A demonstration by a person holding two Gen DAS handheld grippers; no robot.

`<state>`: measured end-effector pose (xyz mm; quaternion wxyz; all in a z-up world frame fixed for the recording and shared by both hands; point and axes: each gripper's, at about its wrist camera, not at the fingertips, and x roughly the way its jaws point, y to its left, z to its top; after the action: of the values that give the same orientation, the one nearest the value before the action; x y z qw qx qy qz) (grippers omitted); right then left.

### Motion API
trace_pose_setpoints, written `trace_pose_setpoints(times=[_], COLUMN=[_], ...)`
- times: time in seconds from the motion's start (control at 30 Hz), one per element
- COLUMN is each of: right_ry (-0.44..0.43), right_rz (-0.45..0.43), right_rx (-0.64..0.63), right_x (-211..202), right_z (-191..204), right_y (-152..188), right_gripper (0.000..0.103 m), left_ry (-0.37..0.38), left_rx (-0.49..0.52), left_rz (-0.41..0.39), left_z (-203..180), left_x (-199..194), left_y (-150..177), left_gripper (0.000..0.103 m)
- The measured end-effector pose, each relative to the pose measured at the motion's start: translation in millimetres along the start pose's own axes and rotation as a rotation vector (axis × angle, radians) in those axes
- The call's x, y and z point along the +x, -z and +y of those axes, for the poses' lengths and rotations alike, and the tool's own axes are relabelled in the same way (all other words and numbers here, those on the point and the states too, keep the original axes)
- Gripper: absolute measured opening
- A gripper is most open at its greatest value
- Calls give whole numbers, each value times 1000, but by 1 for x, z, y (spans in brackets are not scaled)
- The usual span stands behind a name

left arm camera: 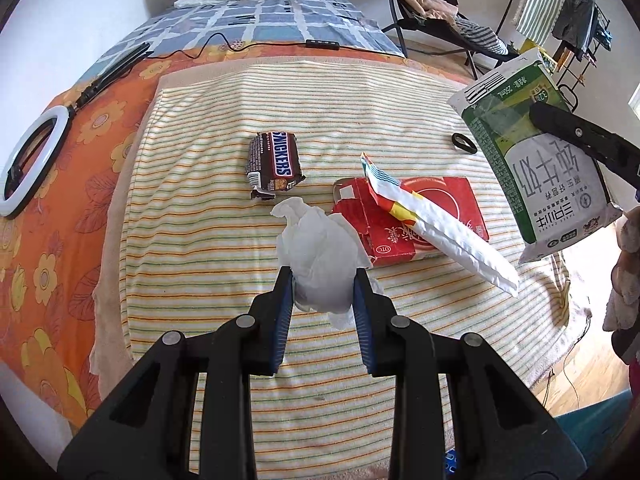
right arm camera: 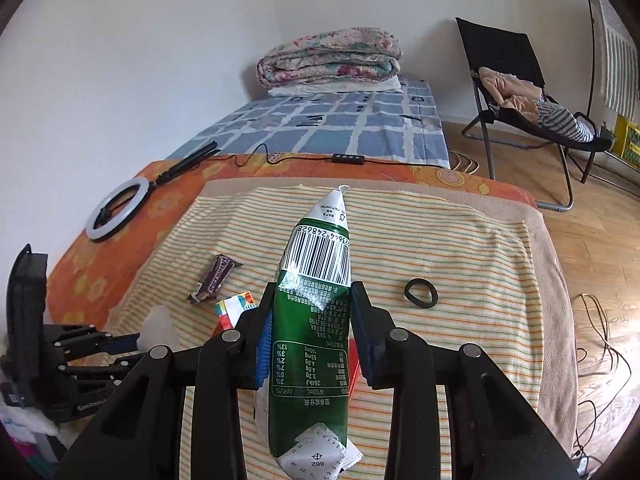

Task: Collect trash
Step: 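Carry the tissue and green carton down over the blue basket with both tools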

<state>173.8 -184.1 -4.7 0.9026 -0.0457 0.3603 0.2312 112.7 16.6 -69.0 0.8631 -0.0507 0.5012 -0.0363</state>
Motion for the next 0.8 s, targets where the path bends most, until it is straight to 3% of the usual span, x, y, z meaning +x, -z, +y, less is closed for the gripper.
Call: trace_pose_setpoints(times=[0.4, 0.8], right_ry=[-12, -74], right_rz=[-36, 12], right_rx=[-122, -103], right_x=[-63, -102], right_z=[37, 51], right_y=[34, 94], right_gripper=[32, 32], left_ry=[-19, -7], left_rx=[72, 113], left_rz=[-64, -69], left_z=[-27, -43], left_x=[-53, -81], left_y=[39, 94], left_gripper=[28, 28])
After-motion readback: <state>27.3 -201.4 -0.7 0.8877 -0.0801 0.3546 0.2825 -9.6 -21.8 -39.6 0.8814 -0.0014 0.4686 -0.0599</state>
